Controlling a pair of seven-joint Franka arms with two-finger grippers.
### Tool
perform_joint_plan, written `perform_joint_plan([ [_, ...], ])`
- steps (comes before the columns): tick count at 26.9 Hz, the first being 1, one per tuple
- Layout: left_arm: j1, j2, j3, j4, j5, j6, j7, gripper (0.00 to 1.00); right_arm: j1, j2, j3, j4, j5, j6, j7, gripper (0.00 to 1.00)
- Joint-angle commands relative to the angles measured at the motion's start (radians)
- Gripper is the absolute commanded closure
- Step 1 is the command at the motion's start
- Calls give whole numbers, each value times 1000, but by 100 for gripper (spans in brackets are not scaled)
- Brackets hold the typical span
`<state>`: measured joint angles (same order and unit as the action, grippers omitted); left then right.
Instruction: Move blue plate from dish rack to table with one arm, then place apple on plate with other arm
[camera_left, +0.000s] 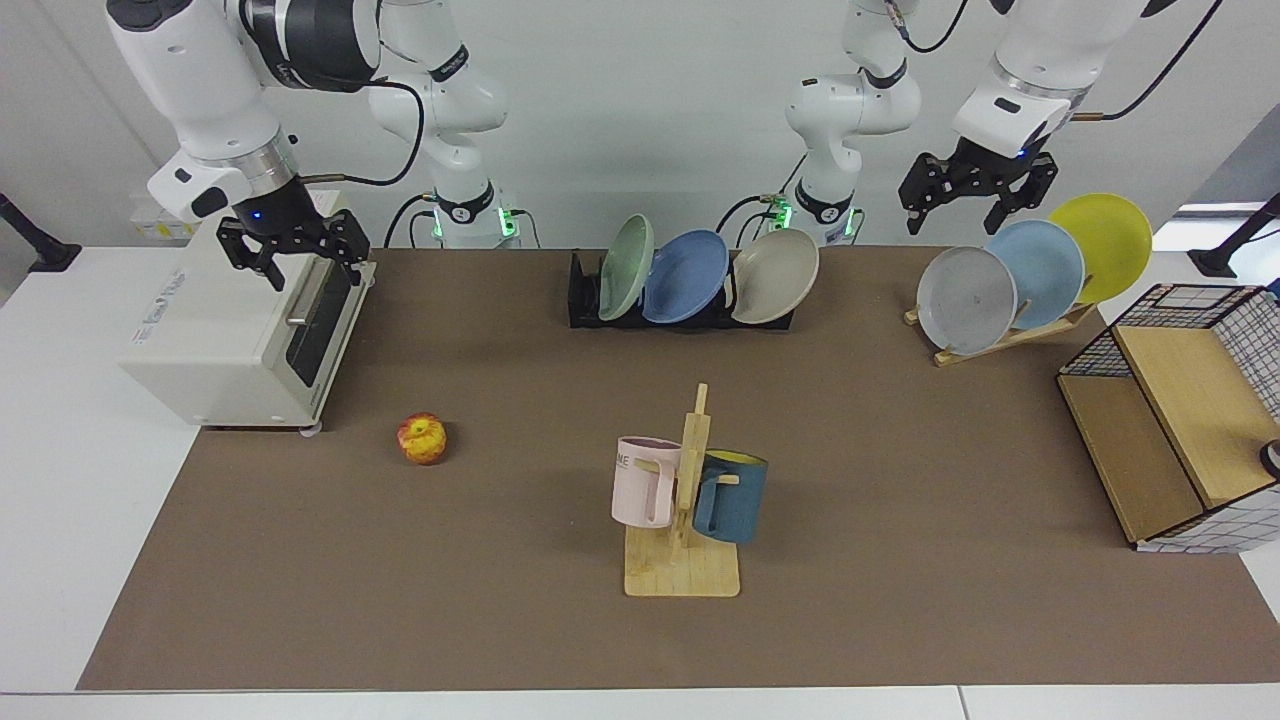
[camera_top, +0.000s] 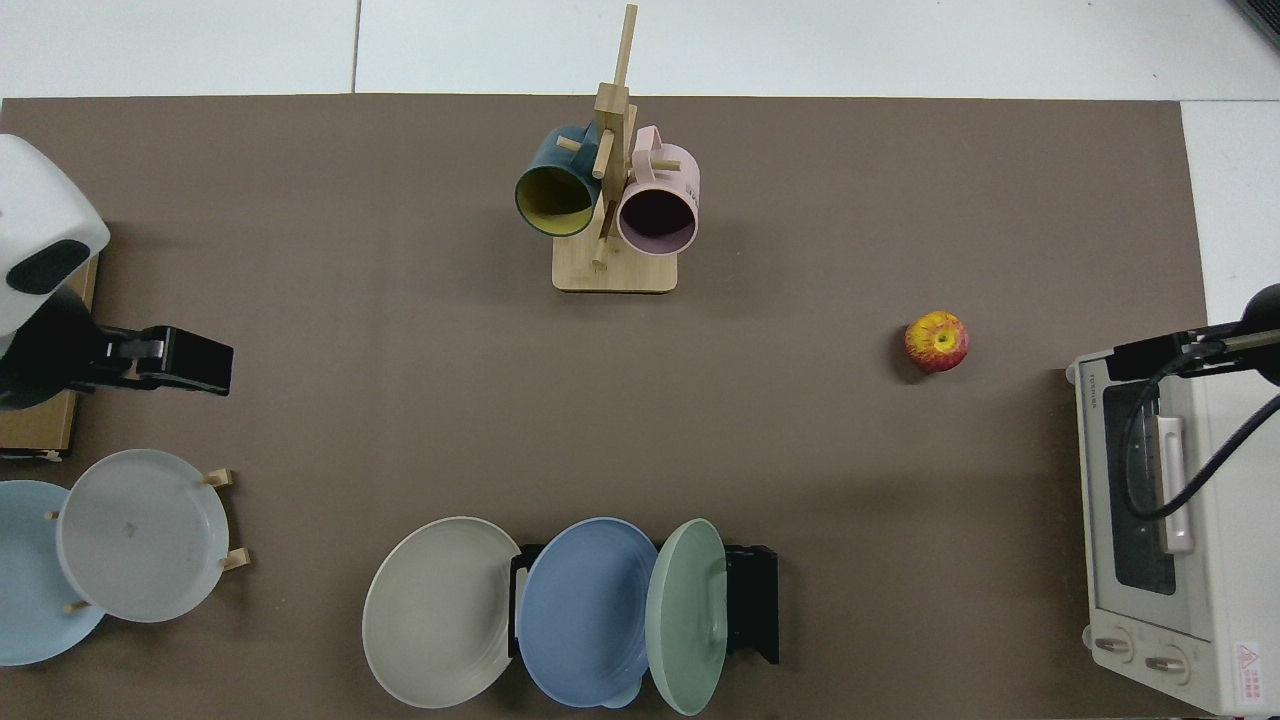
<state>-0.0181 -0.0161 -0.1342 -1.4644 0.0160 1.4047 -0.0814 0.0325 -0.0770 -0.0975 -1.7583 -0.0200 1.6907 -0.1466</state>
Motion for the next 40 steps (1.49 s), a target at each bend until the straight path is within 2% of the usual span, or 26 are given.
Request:
perform_joint_plan([
  [1,-8,-54,-5,-68,1,0,2,0,-8,-23,4,-26,3,3,16,0],
  [5,-23,-126,-21,-169,-19,16,0,0,-8,-23,4,-26,3,1,16,0],
  [10,-25,-206,-36,-321,-123,91,0,0,-8,-23,4,-26,2,3,15,0],
  [15,-20,-228,-151,-470,-163,187,-18,0,-9,-23,4,-26,3,3,15,0],
  [23,-20,-263,-298,-723,-272,439,-64,0,-9,-24,4,-30,3,4,15,0],
  [31,-22,-229,-433,-870,-332,628,-87,0,-9,-24,4,-32,3,4,15,0],
  [36,-23,-229,-455,-907,-337,663,-89,2,-8,-23,4,-29,2,15,16,0],
  [40,-25,-228,-456,-922,-335,666,-87,10,-8,-21,4,-26,6,18,15,0],
])
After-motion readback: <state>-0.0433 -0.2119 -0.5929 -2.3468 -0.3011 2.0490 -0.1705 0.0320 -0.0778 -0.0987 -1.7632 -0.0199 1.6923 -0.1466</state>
